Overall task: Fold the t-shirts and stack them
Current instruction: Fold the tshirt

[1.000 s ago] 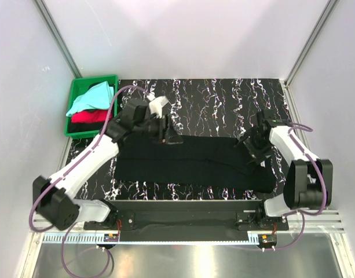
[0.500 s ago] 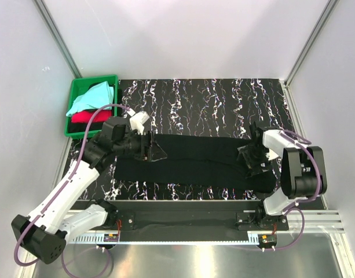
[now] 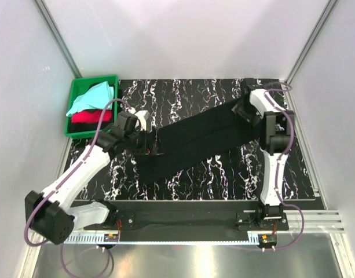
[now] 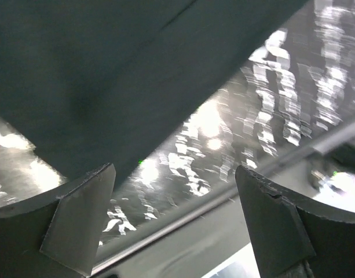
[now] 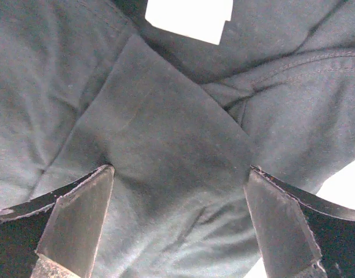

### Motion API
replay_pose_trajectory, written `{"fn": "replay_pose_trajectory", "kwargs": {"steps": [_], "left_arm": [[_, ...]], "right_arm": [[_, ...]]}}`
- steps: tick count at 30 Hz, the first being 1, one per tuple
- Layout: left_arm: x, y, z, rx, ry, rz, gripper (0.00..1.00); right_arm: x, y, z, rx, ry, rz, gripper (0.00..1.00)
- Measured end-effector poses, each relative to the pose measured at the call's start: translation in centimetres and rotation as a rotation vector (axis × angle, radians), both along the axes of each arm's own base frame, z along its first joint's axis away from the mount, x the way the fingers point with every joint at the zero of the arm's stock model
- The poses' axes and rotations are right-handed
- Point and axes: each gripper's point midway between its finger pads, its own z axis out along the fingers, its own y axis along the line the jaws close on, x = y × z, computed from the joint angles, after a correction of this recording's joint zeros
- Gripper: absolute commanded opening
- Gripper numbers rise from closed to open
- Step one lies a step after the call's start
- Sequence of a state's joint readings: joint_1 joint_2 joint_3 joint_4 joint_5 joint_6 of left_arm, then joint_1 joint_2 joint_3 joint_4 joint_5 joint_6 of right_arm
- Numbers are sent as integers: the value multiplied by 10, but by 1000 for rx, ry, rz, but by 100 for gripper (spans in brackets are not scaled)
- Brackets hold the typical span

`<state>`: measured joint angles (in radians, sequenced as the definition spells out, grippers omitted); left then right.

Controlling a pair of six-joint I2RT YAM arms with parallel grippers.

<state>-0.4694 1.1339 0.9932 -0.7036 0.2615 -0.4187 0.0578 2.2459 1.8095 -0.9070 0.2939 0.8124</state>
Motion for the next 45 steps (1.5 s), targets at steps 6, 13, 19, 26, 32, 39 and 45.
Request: {"fn": "replay_pose_trajectory", "kwargs": {"steps": [6, 13, 19, 26, 32, 39, 45], "left_arm": [[42, 0, -44, 219, 68, 36, 91], [71, -20, -90, 394, 87, -108, 91], [79, -29, -127, 418, 159, -133, 89], [71, -33, -156, 452, 228, -152, 86], [42, -59, -152, 387, 239, -183, 87], [-48, -131, -139, 213, 393, -345, 87], [-99, -170, -117, 85, 498, -451, 90]], "right_arm": [[120, -3, 12, -79, -199, 161, 100], [120, -4, 53, -108, -217, 256, 100], [81, -1, 118, -93, -203, 319, 100], [-8, 29, 183, 15, -218, 393, 100], [-55, 43, 180, 50, -207, 434, 100], [-20, 45, 143, 44, -201, 428, 100], [45, 44, 102, -6, -205, 442, 100]]}}
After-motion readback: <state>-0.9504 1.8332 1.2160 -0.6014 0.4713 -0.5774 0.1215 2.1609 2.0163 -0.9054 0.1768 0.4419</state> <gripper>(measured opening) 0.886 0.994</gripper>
